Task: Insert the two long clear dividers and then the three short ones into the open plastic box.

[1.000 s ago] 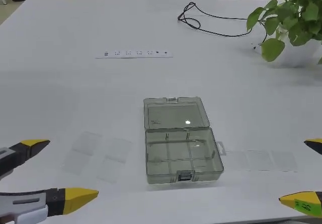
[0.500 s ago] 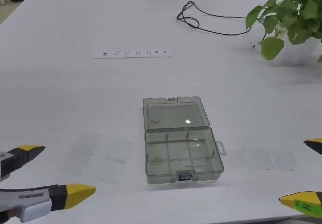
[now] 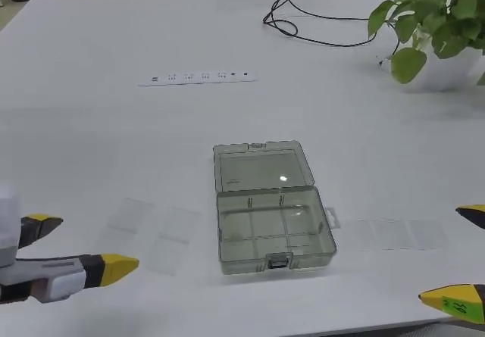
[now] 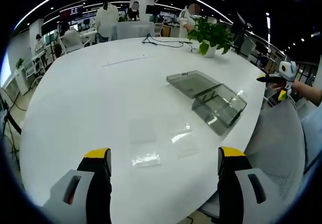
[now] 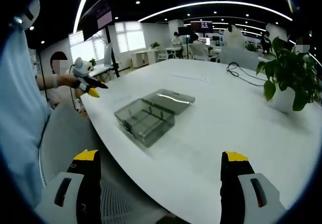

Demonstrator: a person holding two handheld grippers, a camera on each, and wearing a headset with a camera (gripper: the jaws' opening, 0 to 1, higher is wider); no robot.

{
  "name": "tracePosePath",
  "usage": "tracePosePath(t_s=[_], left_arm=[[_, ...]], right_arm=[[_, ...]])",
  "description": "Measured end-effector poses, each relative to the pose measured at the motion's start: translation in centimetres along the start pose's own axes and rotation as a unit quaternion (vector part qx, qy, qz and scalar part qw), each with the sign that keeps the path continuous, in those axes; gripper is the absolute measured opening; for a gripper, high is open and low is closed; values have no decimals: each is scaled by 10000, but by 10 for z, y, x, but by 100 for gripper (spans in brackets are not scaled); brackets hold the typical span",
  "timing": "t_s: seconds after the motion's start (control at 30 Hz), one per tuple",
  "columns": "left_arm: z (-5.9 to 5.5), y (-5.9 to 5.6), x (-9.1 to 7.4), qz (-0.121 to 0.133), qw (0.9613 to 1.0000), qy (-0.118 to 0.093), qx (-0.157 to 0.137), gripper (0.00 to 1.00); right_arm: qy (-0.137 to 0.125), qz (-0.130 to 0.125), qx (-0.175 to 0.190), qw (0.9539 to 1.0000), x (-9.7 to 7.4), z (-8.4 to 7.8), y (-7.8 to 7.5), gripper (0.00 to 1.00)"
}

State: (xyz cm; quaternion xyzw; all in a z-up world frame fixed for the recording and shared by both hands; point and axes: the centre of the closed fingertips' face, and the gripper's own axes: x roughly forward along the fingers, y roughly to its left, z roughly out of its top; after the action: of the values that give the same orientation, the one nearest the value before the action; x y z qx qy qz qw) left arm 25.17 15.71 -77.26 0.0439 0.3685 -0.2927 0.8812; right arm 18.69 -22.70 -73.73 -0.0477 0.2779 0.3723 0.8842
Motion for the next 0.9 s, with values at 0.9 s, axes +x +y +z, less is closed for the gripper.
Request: tracePosePath(t_s=[0.9], left_arm=[[-24,27,41,734,9949,682,93,56]], right_arm=[[-7,-58,180,9998,-2,-14,-1,100]])
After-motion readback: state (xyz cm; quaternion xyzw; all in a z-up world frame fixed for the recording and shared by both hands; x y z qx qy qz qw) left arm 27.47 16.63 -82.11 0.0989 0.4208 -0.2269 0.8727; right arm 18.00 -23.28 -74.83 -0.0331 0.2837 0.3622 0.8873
